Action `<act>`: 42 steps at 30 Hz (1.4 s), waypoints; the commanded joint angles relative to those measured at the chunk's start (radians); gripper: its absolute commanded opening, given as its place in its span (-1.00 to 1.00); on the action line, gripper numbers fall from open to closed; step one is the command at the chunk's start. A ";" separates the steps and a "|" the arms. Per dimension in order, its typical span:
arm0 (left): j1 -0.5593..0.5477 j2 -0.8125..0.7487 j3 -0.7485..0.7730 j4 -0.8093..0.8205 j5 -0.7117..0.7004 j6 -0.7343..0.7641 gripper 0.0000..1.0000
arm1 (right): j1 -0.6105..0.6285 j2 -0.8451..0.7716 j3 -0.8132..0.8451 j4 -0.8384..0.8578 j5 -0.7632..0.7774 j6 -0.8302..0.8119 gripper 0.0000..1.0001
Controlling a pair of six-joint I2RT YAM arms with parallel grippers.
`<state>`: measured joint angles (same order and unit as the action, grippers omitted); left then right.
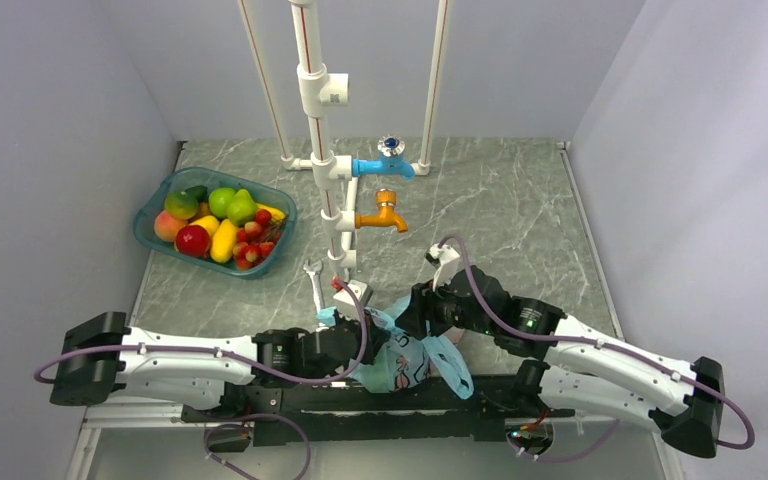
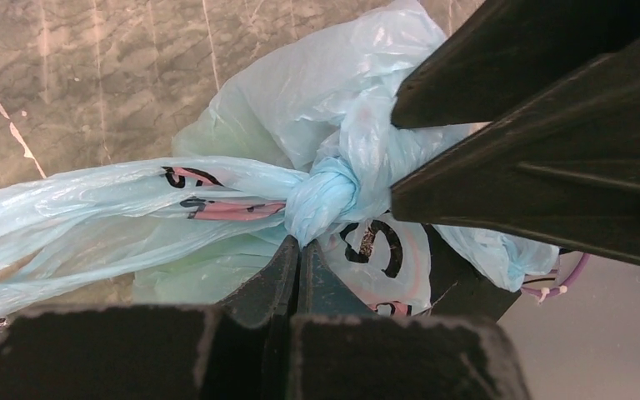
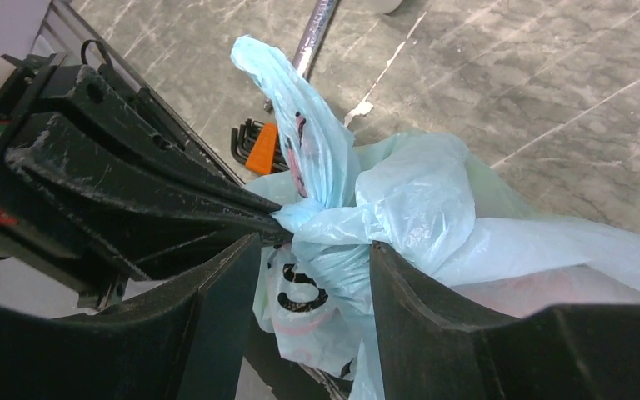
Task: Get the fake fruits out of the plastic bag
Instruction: Untie the plastic bag at the center of the board.
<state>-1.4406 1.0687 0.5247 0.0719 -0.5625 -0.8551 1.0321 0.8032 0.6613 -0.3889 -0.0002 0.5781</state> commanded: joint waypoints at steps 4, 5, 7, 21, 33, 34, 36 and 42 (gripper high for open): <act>0.009 0.004 0.058 0.074 0.038 0.005 -1.00 | 0.006 0.034 -0.026 0.108 0.007 0.026 0.09; 0.008 0.002 0.056 0.078 0.038 0.005 -1.00 | 0.005 0.036 -0.031 0.104 0.014 0.021 0.08; 0.008 -0.005 0.047 0.089 0.038 0.000 -1.00 | 0.006 0.036 -0.041 0.102 0.025 0.002 0.04; 0.030 0.019 0.082 0.050 0.056 -0.044 -1.00 | 0.016 0.093 -0.055 0.112 0.100 -0.022 -0.35; 0.031 -0.098 -0.012 -0.103 -0.028 -0.211 -1.00 | 0.015 0.003 -0.031 -0.092 0.470 0.132 -1.00; 0.032 -0.119 -0.021 -0.128 -0.041 -0.225 -1.00 | 0.015 -0.019 -0.025 -0.123 0.518 0.158 -1.00; 0.031 -0.161 -0.042 -0.163 -0.063 -0.246 -1.00 | 0.009 -0.066 -0.017 -0.171 0.595 0.200 -1.00; 0.031 -0.296 -0.123 -0.179 -0.083 -0.270 -1.00 | -0.043 -0.124 0.066 -0.317 0.751 0.253 -1.00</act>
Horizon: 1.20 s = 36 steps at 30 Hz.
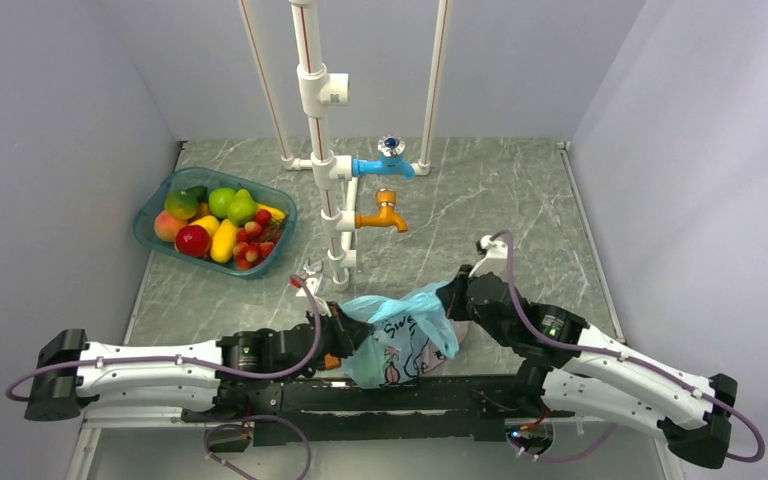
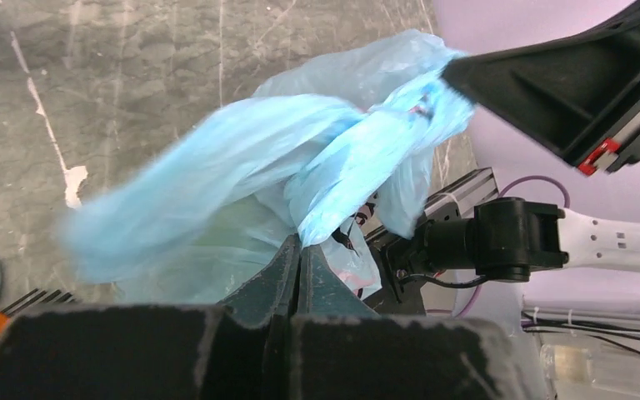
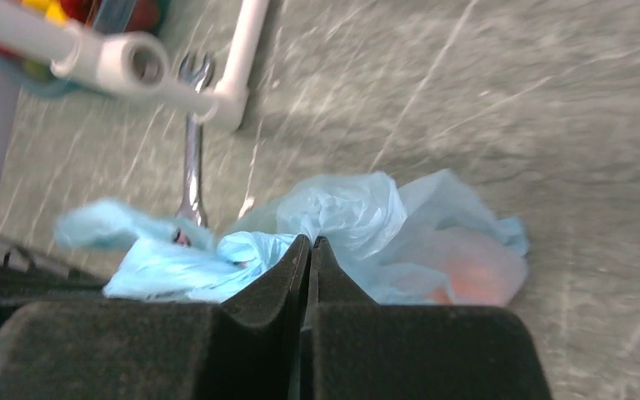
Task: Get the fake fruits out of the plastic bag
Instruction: Untie the plastic bag at the center of the board.
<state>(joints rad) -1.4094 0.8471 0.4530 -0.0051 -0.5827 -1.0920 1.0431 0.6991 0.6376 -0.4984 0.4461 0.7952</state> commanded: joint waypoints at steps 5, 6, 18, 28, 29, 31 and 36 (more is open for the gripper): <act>0.000 -0.114 -0.064 -0.079 -0.030 0.055 -0.93 | -0.093 -0.020 0.116 -0.139 0.244 -0.123 -1.00; 0.000 -0.110 -0.050 -0.062 0.004 0.105 -0.77 | -0.093 -0.013 0.117 -0.111 0.201 -0.176 -1.00; 0.017 0.136 0.325 -0.195 0.082 0.380 0.60 | -0.092 -0.006 0.103 -0.038 -0.019 -0.313 -1.00; 0.123 0.408 0.570 -0.290 0.132 0.462 0.53 | -0.091 0.012 0.120 -0.033 -0.075 -0.300 -1.00; 0.124 0.429 0.588 -0.302 0.134 0.466 0.50 | -0.092 0.013 0.123 -0.032 -0.076 -0.300 -1.00; 0.124 0.463 0.603 -0.307 0.144 0.472 0.41 | -0.092 0.009 0.123 -0.028 -0.081 -0.301 -1.00; 0.124 0.478 0.574 -0.296 0.149 0.455 0.19 | -0.091 -0.011 0.116 -0.034 -0.088 -0.297 -1.00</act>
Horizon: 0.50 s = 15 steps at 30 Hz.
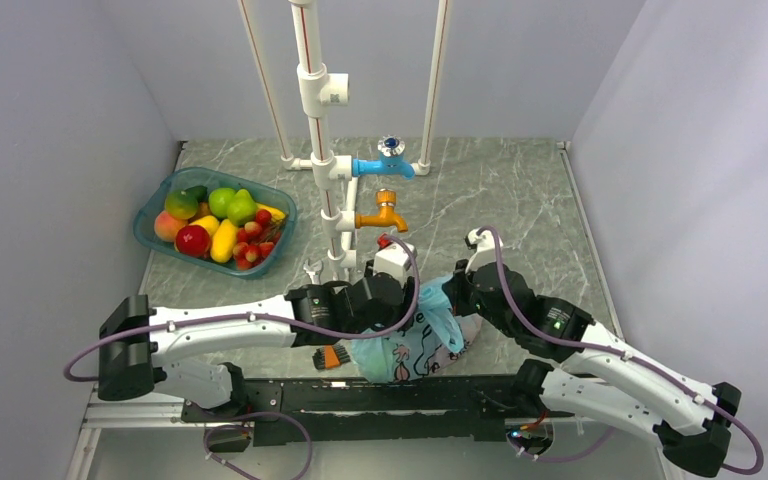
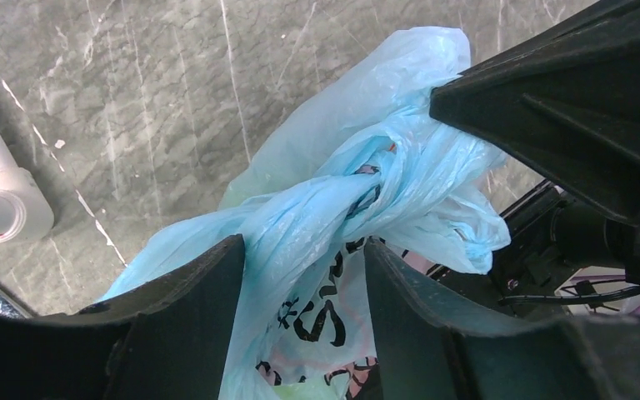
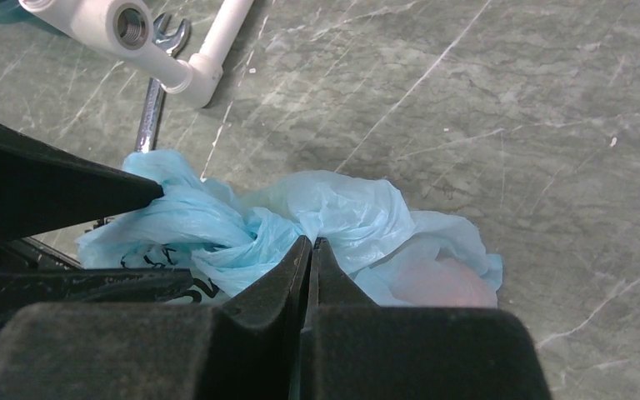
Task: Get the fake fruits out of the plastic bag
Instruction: Untie the plastic bag at the center of the board.
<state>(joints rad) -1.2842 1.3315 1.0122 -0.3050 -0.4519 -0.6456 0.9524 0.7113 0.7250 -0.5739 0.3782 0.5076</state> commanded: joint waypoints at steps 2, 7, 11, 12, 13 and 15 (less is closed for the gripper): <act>-0.001 -0.014 -0.001 -0.002 0.015 -0.007 0.13 | -0.001 -0.030 0.023 0.034 -0.015 -0.006 -1.00; 0.000 -0.059 -0.045 -0.006 -0.015 -0.029 -0.45 | -0.002 -0.047 0.018 0.017 0.001 0.002 -1.00; -0.004 -0.132 -0.080 -0.042 -0.090 -0.076 -1.00 | -0.001 -0.065 0.014 -0.026 0.126 0.067 -1.00; -0.011 -0.170 -0.110 -0.029 -0.118 -0.089 -1.00 | -0.002 -0.062 0.024 -0.081 0.215 0.144 -1.00; -0.020 -0.216 -0.148 -0.003 -0.144 -0.104 -1.00 | -0.001 -0.055 0.036 -0.169 0.305 0.241 -1.00; -0.024 -0.309 -0.250 0.076 -0.167 -0.136 -1.00 | -0.003 -0.038 0.050 -0.315 0.406 0.405 -1.00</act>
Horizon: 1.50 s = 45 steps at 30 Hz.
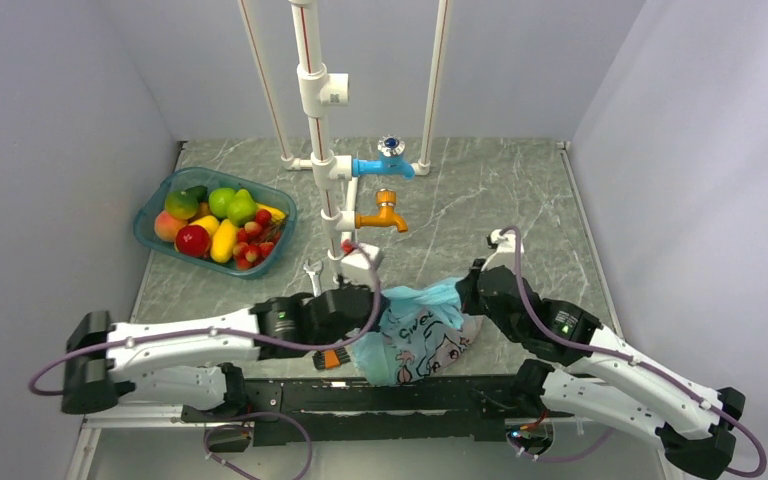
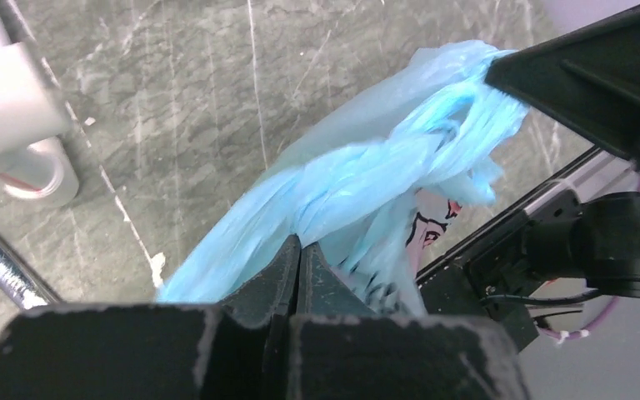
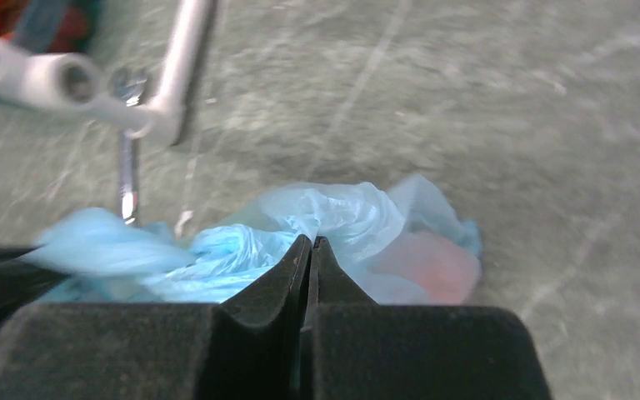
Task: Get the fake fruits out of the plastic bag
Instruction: Untie the plastic bag at the center of the board.
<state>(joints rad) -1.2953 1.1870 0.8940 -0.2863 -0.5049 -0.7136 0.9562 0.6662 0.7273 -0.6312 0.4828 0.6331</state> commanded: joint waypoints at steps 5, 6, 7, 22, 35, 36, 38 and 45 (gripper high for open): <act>-0.014 -0.320 -0.310 0.177 -0.130 -0.134 -1.00 | -0.010 -0.054 0.021 -0.295 0.352 0.352 -1.00; -0.013 -0.328 -0.315 0.172 -0.129 -0.143 -1.00 | -0.009 -0.083 0.010 -0.253 0.329 0.306 -1.00; -0.013 -0.329 -0.313 0.166 -0.127 -0.147 -1.00 | -0.010 -0.112 -0.003 -0.190 0.285 0.237 -1.00; -0.013 -0.310 -0.291 0.241 -0.025 -0.091 -1.00 | -0.009 -0.040 0.088 -0.024 -0.403 0.033 0.47; -0.014 -0.308 -0.267 0.226 0.004 -0.063 -1.00 | -0.008 -0.079 0.031 -0.160 -0.005 0.412 0.62; -0.013 -0.306 -0.261 0.223 0.003 -0.057 -1.00 | -0.009 -0.100 0.011 -0.142 -0.021 0.418 0.61; -0.014 -0.302 -0.250 0.209 -0.003 -0.049 -1.00 | -0.008 -0.140 -0.020 -0.103 -0.063 0.412 0.60; -0.013 -0.306 -0.258 0.193 -0.014 -0.052 -1.00 | -0.008 -0.113 0.069 -0.257 -0.081 0.336 0.65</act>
<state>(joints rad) -1.3087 0.8845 0.6083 -0.0944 -0.5171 -0.7792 0.9455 0.5465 0.7448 -0.8349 0.4141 1.0145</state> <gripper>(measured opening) 0.010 0.819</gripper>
